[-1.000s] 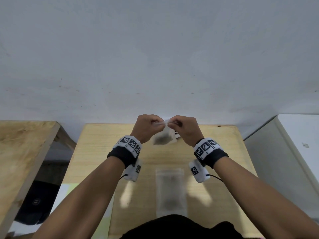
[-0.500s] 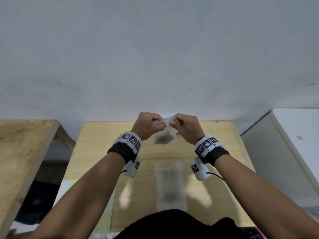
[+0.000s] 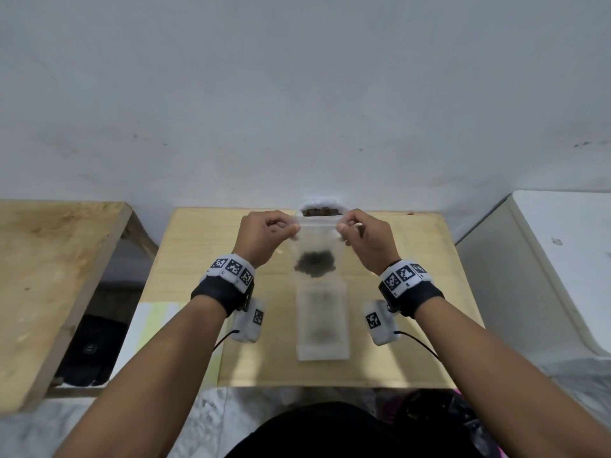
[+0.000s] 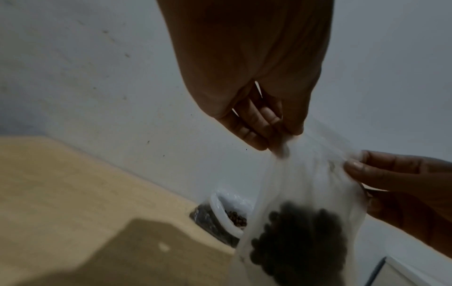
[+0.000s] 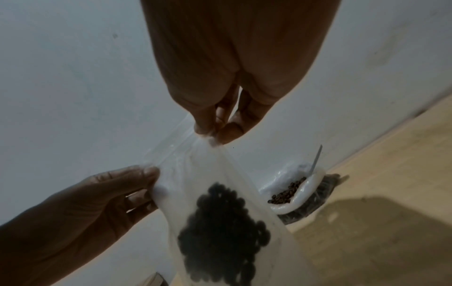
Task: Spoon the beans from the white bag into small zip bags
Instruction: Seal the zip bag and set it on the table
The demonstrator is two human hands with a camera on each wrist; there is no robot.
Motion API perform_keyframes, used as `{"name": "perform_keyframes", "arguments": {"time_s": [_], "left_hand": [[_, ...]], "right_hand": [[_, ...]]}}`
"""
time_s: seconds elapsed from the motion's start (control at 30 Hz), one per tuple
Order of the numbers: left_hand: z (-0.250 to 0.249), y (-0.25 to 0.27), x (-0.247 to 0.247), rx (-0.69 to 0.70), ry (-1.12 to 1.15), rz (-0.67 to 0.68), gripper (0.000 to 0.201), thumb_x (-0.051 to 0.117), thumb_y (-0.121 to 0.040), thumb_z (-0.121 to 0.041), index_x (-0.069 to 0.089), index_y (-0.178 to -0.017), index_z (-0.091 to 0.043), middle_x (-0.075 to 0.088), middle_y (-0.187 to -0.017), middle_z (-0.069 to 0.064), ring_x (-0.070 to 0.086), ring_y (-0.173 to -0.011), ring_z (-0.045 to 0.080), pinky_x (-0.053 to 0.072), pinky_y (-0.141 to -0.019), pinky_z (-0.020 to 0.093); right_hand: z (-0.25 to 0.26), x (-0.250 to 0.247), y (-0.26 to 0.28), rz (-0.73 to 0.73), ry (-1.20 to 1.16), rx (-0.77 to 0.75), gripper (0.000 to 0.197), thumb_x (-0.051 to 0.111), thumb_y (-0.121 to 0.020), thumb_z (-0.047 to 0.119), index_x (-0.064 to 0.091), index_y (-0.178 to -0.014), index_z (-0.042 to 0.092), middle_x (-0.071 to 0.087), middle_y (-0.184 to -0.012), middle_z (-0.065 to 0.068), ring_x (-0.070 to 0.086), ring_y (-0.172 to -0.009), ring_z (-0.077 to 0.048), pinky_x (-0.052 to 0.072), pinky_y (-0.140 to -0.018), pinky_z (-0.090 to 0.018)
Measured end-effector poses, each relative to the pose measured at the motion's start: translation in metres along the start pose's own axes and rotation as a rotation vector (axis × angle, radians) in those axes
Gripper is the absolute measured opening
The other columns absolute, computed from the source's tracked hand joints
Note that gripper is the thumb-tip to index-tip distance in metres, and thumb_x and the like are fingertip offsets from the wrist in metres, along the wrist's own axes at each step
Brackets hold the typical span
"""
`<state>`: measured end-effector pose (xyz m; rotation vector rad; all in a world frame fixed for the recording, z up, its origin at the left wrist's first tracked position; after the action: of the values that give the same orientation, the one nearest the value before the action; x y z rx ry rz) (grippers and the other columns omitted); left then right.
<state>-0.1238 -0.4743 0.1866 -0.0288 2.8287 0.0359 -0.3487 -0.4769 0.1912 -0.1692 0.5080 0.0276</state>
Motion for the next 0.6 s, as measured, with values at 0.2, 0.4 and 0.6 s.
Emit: {"name": "perform_keyframes", "arguments": {"time_s": [0.2,0.4,0.6], "left_hand": [[0.018,0.049,-0.005,-0.074,0.206,-0.100,0.009,0.074,-0.087,-0.013,0.071,-0.079,-0.016,0.072,-0.077,0.004,0.070,-0.079,0.025,0.053,-0.081,0.040],[0.045,0.090,-0.005,-0.135,0.270,-0.139,0.009,0.060,-0.097,-0.010,0.060,-0.091,-0.004,0.070,-0.081,0.010,0.073,-0.073,0.032,0.054,-0.066,0.037],[0.092,0.113,-0.025,-0.243,0.243,-0.193,0.013,0.057,-0.100,-0.013,0.059,-0.099,-0.001,0.068,-0.085,0.013,0.072,-0.067,0.026,0.057,-0.058,0.030]], "right_hand": [[0.005,0.014,0.037,0.045,-0.145,0.049,0.011,0.066,-0.091,0.011,0.064,-0.082,0.016,0.067,-0.071,0.000,0.066,-0.061,-0.008,0.055,-0.061,-0.022],[-0.004,0.043,0.072,0.124,-0.225,0.132,0.008,0.071,-0.089,0.017,0.071,-0.090,0.009,0.073,-0.076,-0.003,0.071,-0.067,-0.014,0.057,-0.069,-0.020],[-0.066,0.036,0.100,0.033,0.038,0.268,0.007,0.066,-0.092,0.021,0.071,-0.092,0.016,0.071,-0.080,0.003,0.068,-0.077,-0.015,0.054,-0.076,-0.019]]}}
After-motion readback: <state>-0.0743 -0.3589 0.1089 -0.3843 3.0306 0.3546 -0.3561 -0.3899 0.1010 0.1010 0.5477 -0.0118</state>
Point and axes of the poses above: each hand's wrist, its own y-axis away from the middle knuckle, its own x-axis out of the palm, z = x × y, the point moved 10 cm from there along -y, towards the middle knuckle
